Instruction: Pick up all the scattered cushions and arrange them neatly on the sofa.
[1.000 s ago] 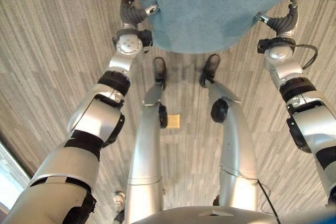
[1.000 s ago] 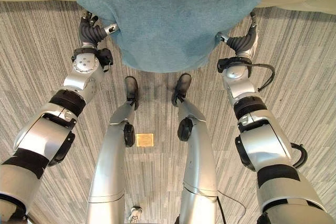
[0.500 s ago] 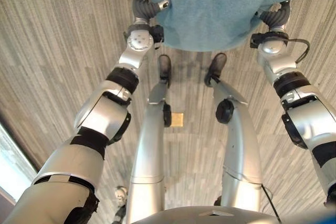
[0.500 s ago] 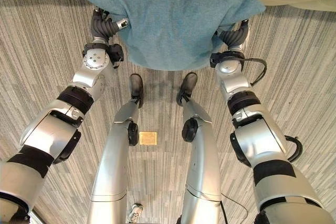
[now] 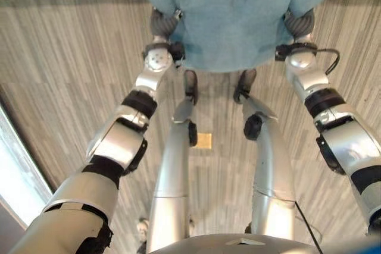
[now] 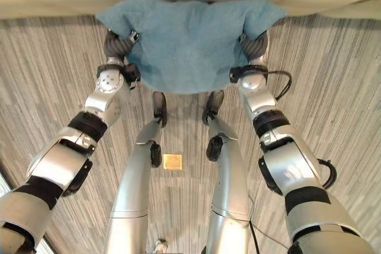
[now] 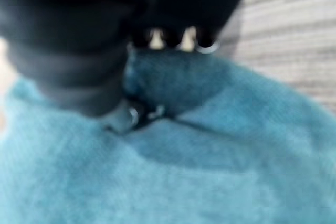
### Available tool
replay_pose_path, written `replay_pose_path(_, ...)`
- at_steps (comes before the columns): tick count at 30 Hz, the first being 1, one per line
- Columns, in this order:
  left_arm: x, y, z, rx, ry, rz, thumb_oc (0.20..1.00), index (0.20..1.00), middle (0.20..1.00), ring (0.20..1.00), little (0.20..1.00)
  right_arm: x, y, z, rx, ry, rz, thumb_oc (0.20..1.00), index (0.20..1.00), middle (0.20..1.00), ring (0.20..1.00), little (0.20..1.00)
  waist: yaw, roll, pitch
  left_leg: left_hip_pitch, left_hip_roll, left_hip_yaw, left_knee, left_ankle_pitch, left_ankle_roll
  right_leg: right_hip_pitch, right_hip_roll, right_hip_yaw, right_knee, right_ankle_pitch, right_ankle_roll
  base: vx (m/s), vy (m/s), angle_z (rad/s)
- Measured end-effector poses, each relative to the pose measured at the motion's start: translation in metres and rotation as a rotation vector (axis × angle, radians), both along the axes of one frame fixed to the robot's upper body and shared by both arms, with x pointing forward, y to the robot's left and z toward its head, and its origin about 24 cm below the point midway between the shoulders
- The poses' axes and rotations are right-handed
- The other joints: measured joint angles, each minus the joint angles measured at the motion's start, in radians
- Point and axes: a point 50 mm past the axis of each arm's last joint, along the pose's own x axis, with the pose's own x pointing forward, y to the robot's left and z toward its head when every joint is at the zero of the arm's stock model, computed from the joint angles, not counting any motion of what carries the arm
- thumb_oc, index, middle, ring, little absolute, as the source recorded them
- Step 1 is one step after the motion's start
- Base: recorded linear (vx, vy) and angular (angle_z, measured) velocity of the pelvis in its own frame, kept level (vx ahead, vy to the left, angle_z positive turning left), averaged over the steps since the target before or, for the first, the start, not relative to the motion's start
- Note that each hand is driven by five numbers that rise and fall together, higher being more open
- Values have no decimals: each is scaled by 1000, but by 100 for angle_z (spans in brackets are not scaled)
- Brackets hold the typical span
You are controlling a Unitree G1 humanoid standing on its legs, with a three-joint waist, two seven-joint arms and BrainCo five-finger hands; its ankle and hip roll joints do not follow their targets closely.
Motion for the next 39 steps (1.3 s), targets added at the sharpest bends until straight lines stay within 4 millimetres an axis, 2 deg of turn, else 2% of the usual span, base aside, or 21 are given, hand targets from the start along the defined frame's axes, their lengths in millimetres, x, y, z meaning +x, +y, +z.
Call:
replay_pose_path(4,-12,-1,-30,-29,40,-27,200,200,200,200,200,-12,-4,-30,33,38,24,200,200,200,200,200,-3,3,1,154,4,-26,-87,27,-11,153,10,-32,-59,1,-2,-49,-49,6)
replay_pose_path(9,-29,-3,-66,-52,94,-51,200,200,200,200,200,-30,-10,-56,63,51,43,200,200,200,200,200,-11,3,0,331,11,-28,-184,48,-12,320,30,-42,-135,13,0,-50,-55,-3)
replay_pose_path(11,-46,-6,-98,-86,162,-82,200,200,200,200,200,-50,-14,-85,118,88,49,200,200,200,200,200,-19,0,1,461,22,-25,-244,55,-12,442,45,-47,-178,13,4,-45,-85,-6)
replay_pose_path(16,-72,-3,-138,-146,258,-85,200,200,200,200,200,-74,-14,-121,123,170,78,200,200,200,200,200,-36,-8,-8,687,33,-25,-336,56,-9,656,73,-48,-253,9,14,-9,-37,-10)
replay_pose_path(19,-87,0,-153,-133,285,-104,200,200,200,200,200,-92,-16,-141,128,226,97,200,200,200,200,200,-41,-18,-15,787,42,-20,-362,48,2,758,96,-43,-297,7,20,-40,94,-15)
replay_pose_path(20,-94,6,-163,-121,314,-96,200,200,200,200,200,-98,-14,-152,138,259,106,200,200,200,200,200,-38,-27,-17,824,34,-43,-345,26,21,798,107,-24,-310,14,15,-70,157,-63)
replay_pose_path(21,-103,7,-176,-123,355,-99,200,200,200,200,200,-104,-14,-161,150,290,110,200,200,200,200,200,-20,-38,-14,868,22,-96,-324,-11,28,835,120,16,-310,13,18,-71,171,-79)
replay_pose_path(23,-109,10,-185,-124,388,-94,200,200,200,200,200,-109,-15,-167,145,313,117,200,200,200,200,200,-22,-28,-19,901,21,-108,-311,-31,1,870,123,40,-320,9,33,-45,154,-53)
replay_pose_path(25,-111,8,-187,-113,397,-115,200,200,200,200,200,-114,-20,-173,153,334,101,200,200,200,200,200,-31,-28,-19,932,18,-101,-309,-38,7,906,129,56,-342,30,41,-26,172,-21)
replay_pose_path(26,-112,5,-189,-112,402,-136,200,200,200,200,200,-119,-24,-178,156,351,88,200,200,200,200,200,-35,-28,-20,951,15,-92,-305,-45,8,929,128,63,-356,32,54,-55,291,-27)
replay_pose_path(28,-118,5,-196,-112,426,-147,200,200,200,200,200,-125,-26,-185,162,374,86,200,200,200,200,200,-40,-26,-22,987,7,-62,-289,-64,37,982,134,97,-412,75,64,-120,380,-55)
replay_pose_path(29,-125,7,-204,-118,457,-143,200,200,200,200,200,-130,-25,-191,154,394,95,200,200,200,200,200,-41,-19,-35,1010,-7,-27,-285,-82,64,1008,136,150,-466,117,85,-132,340,-102)
replay_pose_path(30,-129,8,-209,-125,472,-138,200,200,200,200,200,-131,-25,-192,151,400,99,200,200,200,200,200,-33,-18,-44,1018,-26,-21,-284,-91,85,1015,140,192,-502,158,111,-174,346,-188)
replay_pose_path(31,-136,12,-216,-139,498,-124,200,200,200,200,200,-126,-19,-189,148,393,124,200,200,200,200,200,0,-14,-57,1032,-28,11,-305,-96,99,1016,143,258,-561,215,184,-78,132,-172)
replay_pose_path(32,-139,17,-219,-132,513,-115,200,200,200,200,200,-128,-17,-191,145,402,132,200,200,200,200,200,-9,-19,-65,1037,-38,68,-296,-88,104,1023,130,256,-592,213,203,-147,201,-184)
replay_pose_path(33,-144,18,-224,-134,528,-120,200,200,200,200,200,-131,-16,-195,135,419,137,200,200,200,200,200,-7,-25,-76,1033,-46,106,-284,-99,120,1029,109,250,-633,203,183,-65,69,-108)
replay_pose_path(34,-146,18,-225,-137,535,-118,200,200,200,200,200,-132,-15,-196,128,429,141,200,200,200,200,200,-5,-18,-79,1034,-39,127,-284,-102,124,1015,107,238,-624,174,197,-109,84,-121)
replay_pose_path(35,-148,21,-228,-120,552,-115,200,200,200,200,200,-136,-16,-202,127,457,143,200,200,200,200,200,-6,-3,-84,1031,-12,171,-285,-105,146,994,88,103,-577,126,162,-38,14,-101)
replay_pose_path(36,-150,24,-229,-112,555,-114,200,200,200,200,200,-138,-16,-204,125,472,148,200,200,200,200,200,-2,-2,-86,1035,2,189,-295,-101,150,991,88,45,-547,117,149,-31,13,-109)
replay_pose_path(37,-154,27,-232,-103,568,-118,200,200,200,200,200,-140,-15,-208,124,494,161,200,200,200,200,200,4,-3,-85,1050,22,220,-309,-93,154,1002,69,-70,-470,81,133,26,-9,-86)
replay_pose_path(39,-164,30,-241,-102,613,-124,200,200,200,200,200,-145,-16,-213,101,520,171,200,200,200,200,200,2,-7,-89,1102,33,269,-363,-70,159,1085,56,-119,-393,38,134,62,-70,-75)
